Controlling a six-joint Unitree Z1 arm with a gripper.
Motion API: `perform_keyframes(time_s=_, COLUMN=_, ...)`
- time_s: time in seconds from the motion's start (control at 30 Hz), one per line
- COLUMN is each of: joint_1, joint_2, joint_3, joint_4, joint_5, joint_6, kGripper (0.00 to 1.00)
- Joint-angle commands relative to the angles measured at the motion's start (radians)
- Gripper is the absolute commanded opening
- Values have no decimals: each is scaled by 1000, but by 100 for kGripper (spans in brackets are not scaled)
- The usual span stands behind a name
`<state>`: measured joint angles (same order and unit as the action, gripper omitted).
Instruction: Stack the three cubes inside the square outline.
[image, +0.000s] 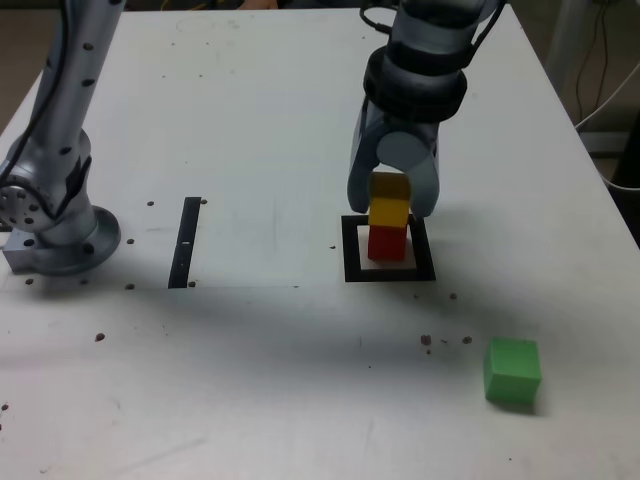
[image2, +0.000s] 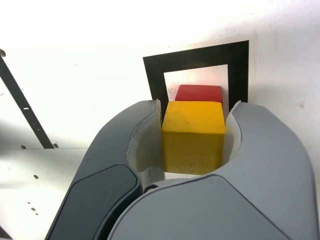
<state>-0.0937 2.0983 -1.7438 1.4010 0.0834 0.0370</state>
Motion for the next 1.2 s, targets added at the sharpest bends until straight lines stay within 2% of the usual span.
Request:
perform_keyframes(time_s=0.0, joint_1=2, joint_2=-6, joint_3=-1, joint_4=-7, joint_5=0, joint_6=-2, kGripper=52)
perform_keyframes(time_s=0.53, joint_1=2, joint_2=-18, joint_3=24, joint_4=-5, joint_5=-13, joint_6=-4, kGripper=54)
perform_keyframes(time_s=0.6, joint_1=2, joint_2=-22, joint_3=28, joint_4=-6, joint_5=-13, joint_6=-5, kGripper=60)
perform_keyframes(time_s=0.73, joint_1=2, joint_2=-35, joint_3=46, joint_4=-11, joint_5=-13, joint_6=-4, kGripper=89)
perform_keyframes(time_s=0.8, joint_1=0, joint_2=-44, joint_3=53, joint_4=-14, joint_5=-13, joint_6=-3, kGripper=99)
perform_keyframes(time_s=1.17, joint_1=-60, joint_2=-143, joint_3=28, joint_4=-48, joint_5=-6, joint_6=-13, kGripper=100)
